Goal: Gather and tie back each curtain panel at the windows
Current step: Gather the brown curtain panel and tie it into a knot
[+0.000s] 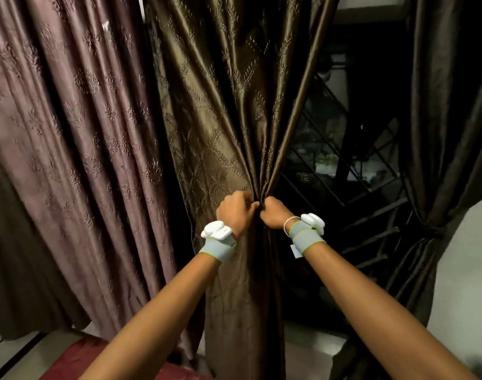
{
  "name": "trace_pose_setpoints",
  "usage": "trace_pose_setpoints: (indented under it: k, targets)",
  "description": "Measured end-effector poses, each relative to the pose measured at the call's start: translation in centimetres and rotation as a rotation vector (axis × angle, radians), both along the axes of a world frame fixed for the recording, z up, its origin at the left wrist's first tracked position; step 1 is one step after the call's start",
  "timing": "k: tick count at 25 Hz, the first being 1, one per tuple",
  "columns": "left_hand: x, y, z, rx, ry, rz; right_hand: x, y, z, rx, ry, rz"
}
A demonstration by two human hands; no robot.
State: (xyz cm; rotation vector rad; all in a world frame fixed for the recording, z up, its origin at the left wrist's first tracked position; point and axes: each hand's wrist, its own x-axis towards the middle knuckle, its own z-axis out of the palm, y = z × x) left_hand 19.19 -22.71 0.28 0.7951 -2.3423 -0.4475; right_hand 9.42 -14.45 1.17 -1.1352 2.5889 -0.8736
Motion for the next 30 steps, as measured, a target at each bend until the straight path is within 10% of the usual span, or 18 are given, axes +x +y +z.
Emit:
trace_pose_setpoints:
  k: [5, 17, 30]
  targets:
    - [0.1, -2.6, 0.8, -0.048, -0.17, -0.108, 0.8, -1.9, 0.8, 0.016, -0.027, 0.143]
    - [0.8, -6.9, -0.8, 0.776, 0.287, -0.204, 0.0, -2.6, -1.2, -0.2, -0.215, 0.008]
    - [2.4, -1.6, 1.1, -0.168, -0.266, 0.033, 2.3, -4.2, 0.1, 0.007, 0.091, 0.012]
